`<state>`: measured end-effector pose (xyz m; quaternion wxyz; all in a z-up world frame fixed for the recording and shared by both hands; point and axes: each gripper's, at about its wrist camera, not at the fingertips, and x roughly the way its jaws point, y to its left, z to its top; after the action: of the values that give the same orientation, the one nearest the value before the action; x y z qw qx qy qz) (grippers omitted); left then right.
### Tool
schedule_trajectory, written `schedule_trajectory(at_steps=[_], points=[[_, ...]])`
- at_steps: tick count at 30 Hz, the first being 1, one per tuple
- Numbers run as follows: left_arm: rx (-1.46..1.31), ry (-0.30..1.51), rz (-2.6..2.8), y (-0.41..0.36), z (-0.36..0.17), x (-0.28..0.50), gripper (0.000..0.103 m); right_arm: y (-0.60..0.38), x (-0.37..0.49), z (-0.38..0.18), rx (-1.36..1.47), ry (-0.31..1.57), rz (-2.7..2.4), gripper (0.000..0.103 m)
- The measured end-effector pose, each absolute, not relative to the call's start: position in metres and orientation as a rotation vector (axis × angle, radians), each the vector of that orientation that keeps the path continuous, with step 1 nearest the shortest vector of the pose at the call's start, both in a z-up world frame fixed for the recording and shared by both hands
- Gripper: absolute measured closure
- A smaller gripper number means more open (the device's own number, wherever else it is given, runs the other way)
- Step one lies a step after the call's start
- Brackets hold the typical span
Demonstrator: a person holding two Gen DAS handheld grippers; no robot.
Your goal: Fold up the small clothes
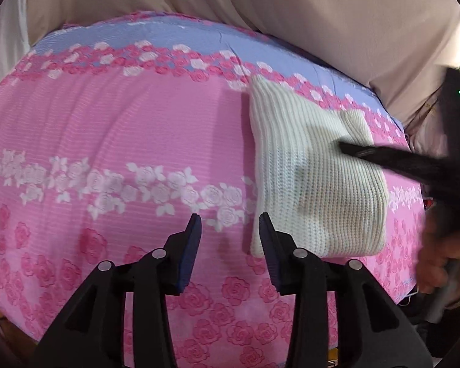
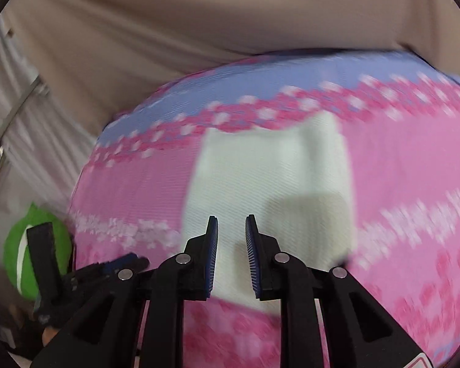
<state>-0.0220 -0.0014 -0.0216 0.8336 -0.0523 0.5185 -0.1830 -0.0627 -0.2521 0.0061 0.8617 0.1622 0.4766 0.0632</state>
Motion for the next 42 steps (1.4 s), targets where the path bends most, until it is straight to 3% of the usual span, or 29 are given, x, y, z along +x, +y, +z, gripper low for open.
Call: schedule_trajectory(at_steps=[1, 4, 7, 12, 16, 17, 19, 23, 27, 29, 31, 33, 34, 35, 38, 40, 42], points=[[-0.114, 1.093, -0.378, 0.002, -0.020, -0.023, 0.058, -0.239, -0.047, -0.008, 0.317, 1.039, 0.148, 0.086], [-0.133, 1.086, -0.348, 0.015, -0.018, -0.020, 0.057, -0.199, -0.002, -0.091, 0.229, 1.264, 0.169, 0.089], [-0.140, 1.058, -0.334, 0.021, -0.010, -0.021, 0.056, -0.180, 0.003, -0.078, 0.131, 1.223, 0.195, 0.091], [-0.161, 1.028, -0.397, -0.011, 0.008, 0.006, 0.053, -0.246, -0.011, -0.009, 0.288, 1.044, 0.107, 0.094], [-0.059, 1.038, -0.451, -0.070, 0.002, 0.033, 0.048, -0.328, 0.004, -0.041, 0.369, 1.103, -0.087, 0.094], [-0.040, 1.056, -0.458, -0.081, -0.004, 0.038, 0.048, -0.339, 0.010, -0.062, 0.319, 1.153, -0.156, 0.103], [-0.005, 1.096, -0.466, -0.100, -0.018, 0.045, 0.048, -0.368, 0.013, -0.094, 0.410, 1.144, -0.127, 0.103], [-0.007, 1.144, -0.470, -0.111, -0.032, 0.043, 0.048, -0.387, -0.007, -0.057, 0.496, 1.069, -0.142, 0.103], [0.015, 1.164, -0.483, -0.113, -0.045, 0.033, 0.048, -0.382, -0.049, -0.039, 0.481, 1.021, -0.166, 0.084], [0.026, 1.171, -0.476, -0.116, -0.052, 0.032, 0.045, -0.376, -0.070, -0.049, 0.537, 1.049, -0.148, 0.062], [0.044, 1.168, -0.470, -0.119, -0.058, 0.030, 0.042, -0.366, -0.080, -0.064, 0.570, 1.087, -0.104, 0.057], [0.074, 1.161, -0.476, -0.124, -0.059, 0.030, 0.042, -0.354, -0.079, -0.082, 0.540, 1.123, -0.113, 0.069], [0.084, 1.156, -0.480, -0.126, -0.060, 0.029, 0.042, -0.354, -0.078, -0.087, 0.529, 1.124, -0.136, 0.081], [0.096, 1.154, -0.494, -0.129, -0.061, 0.028, 0.042, -0.360, -0.082, -0.085, 0.560, 1.099, -0.141, 0.084], [0.162, 1.147, -0.497, -0.143, -0.070, 0.024, 0.039, -0.388, -0.095, -0.075, 0.628, 1.031, -0.187, 0.085], [0.215, 1.130, -0.471, -0.151, -0.074, 0.020, 0.033, -0.397, -0.093, -0.099, 0.620, 1.090, -0.203, 0.086], [0.224, 1.124, -0.468, -0.151, -0.072, 0.018, 0.033, -0.398, -0.092, -0.112, 0.642, 1.084, -0.170, 0.083]])
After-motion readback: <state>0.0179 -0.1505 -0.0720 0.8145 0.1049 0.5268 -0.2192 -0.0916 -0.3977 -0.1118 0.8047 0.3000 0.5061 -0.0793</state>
